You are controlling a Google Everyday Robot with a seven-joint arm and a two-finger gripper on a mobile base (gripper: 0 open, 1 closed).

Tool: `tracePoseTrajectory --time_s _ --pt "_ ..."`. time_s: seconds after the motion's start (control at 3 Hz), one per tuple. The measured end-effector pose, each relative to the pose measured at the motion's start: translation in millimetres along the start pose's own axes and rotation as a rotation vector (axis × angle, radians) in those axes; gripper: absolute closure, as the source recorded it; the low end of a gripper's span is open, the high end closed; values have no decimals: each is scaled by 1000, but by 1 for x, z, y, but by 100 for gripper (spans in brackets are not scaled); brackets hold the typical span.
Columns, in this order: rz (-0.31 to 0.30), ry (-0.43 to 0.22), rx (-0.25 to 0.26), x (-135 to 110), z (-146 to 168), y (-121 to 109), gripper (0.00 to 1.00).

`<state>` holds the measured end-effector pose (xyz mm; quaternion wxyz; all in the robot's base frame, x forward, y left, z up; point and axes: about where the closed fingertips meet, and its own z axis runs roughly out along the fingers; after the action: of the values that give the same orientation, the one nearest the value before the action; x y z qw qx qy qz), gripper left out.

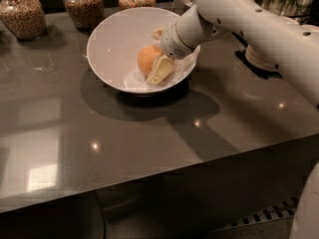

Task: Pick orange from white bowl

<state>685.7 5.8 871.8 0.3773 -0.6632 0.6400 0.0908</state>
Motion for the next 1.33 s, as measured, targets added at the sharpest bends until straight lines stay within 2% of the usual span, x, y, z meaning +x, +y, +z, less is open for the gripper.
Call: tracePoseTrajectory --time_s 0.33,0.67,1.0,1.33 --pt "-6 28 -7 11 9 0 14" --pt "-13 52 -11 18 14 1 33" --pt "-23 61 -9 18 14 1 57" --pt "-33 56 -3 8 9 -1 80"
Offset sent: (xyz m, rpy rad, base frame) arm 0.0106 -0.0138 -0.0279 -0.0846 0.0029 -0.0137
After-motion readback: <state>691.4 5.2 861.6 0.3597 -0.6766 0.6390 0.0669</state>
